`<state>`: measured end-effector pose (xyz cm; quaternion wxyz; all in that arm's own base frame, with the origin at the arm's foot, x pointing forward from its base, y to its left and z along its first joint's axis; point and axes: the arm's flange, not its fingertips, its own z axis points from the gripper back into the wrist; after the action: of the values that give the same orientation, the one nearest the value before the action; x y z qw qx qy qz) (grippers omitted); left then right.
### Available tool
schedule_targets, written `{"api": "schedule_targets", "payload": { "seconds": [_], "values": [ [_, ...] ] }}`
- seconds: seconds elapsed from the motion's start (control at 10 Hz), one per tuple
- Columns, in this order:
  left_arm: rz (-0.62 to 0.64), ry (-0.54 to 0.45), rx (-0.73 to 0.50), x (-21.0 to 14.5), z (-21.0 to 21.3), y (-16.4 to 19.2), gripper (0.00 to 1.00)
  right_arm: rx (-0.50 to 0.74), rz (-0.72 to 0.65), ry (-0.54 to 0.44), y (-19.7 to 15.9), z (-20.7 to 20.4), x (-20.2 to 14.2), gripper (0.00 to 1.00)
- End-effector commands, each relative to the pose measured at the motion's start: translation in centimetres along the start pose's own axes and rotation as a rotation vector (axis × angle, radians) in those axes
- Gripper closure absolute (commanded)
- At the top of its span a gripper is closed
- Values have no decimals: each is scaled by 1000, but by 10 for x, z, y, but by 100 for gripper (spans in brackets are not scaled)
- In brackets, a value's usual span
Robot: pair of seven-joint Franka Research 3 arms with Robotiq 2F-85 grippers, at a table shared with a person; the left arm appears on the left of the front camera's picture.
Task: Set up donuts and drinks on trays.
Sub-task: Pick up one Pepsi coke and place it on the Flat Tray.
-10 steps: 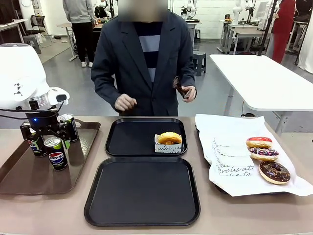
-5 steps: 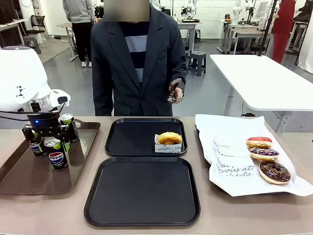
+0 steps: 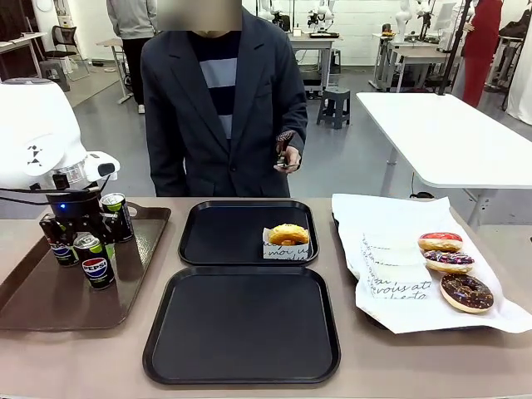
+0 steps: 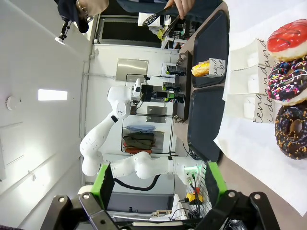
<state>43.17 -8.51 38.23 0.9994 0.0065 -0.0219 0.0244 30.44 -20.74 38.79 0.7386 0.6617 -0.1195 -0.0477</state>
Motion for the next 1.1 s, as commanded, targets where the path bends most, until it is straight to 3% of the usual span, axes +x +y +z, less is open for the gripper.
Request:
{"api": "schedule_targets", "payload": {
  "seconds": [0.0,0.2,0.3,0.5,0.7,1.0],
  "values": [
    [43,1,-2,0,4,-3,95,16,17,-2,-1,0,0,0],
    [30,2,-8,-1,18,-5,100,16,17,-2,-1,0,0,0],
    [19,87,34,-6,38,-10,100,16,17,-2,-1,0,0,0],
    [-52,93,38,-25,101,-18,100,16,17,-2,-1,0,0,0],
    [-77,35,8,-37,142,-22,100,16,17,-2,-1,0,0,0],
    [-76,88,-6,-46,135,-4,100,16,17,-2,-1,0,0,0]
  ]
}}
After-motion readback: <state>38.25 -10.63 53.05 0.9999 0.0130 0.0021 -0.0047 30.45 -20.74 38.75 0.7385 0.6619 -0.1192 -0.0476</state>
